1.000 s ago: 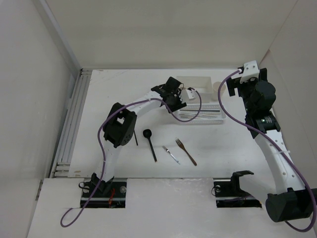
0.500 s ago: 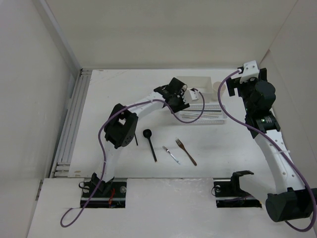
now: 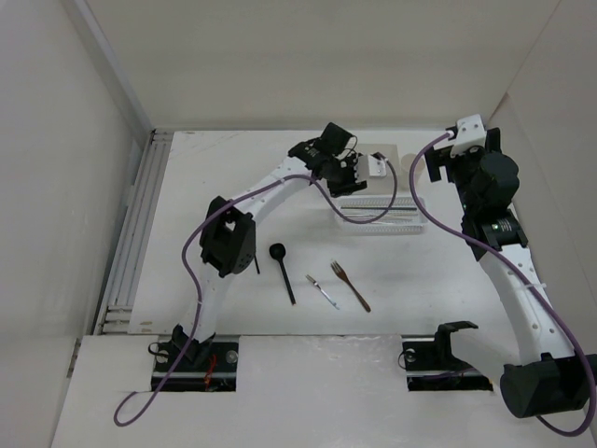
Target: Sort the eating utensils into containers
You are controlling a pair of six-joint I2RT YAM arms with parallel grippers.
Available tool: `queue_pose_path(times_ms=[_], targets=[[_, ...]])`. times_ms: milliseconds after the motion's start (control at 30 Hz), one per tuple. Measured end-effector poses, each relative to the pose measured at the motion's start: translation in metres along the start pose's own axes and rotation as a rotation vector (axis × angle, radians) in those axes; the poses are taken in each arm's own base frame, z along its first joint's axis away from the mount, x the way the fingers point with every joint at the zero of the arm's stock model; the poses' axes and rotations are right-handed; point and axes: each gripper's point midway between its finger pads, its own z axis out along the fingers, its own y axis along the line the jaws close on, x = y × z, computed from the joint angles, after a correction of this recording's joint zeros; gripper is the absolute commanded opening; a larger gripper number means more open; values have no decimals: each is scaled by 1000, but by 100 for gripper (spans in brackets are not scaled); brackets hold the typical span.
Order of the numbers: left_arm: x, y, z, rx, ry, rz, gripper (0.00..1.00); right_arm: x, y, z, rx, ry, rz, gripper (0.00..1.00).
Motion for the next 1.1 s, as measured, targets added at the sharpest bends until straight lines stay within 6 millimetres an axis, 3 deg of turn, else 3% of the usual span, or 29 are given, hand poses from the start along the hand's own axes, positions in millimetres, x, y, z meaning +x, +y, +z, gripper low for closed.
queue_pose_path(times_ms=[100,167,333,533,833,1100], targets=[[-21,-1,8,83,-68,53,39,0,2,0,-12,-3,0,100],[-25,-7,19,135,-101,82,39,1,4,1,-16,-3,-3,100],[-6,-42,34,283,-89,82,37,8,8,1,-33,9,-13,100],[7,-60,41,330,-63,63,36,10,13,3,-53,9,-14,100],[24,-54,59,253,-1,17,34,12,15,4,-64,13,-14,100],[16,-32,67,137,-7,5,30,11,16,4,-71,10,-21,100]])
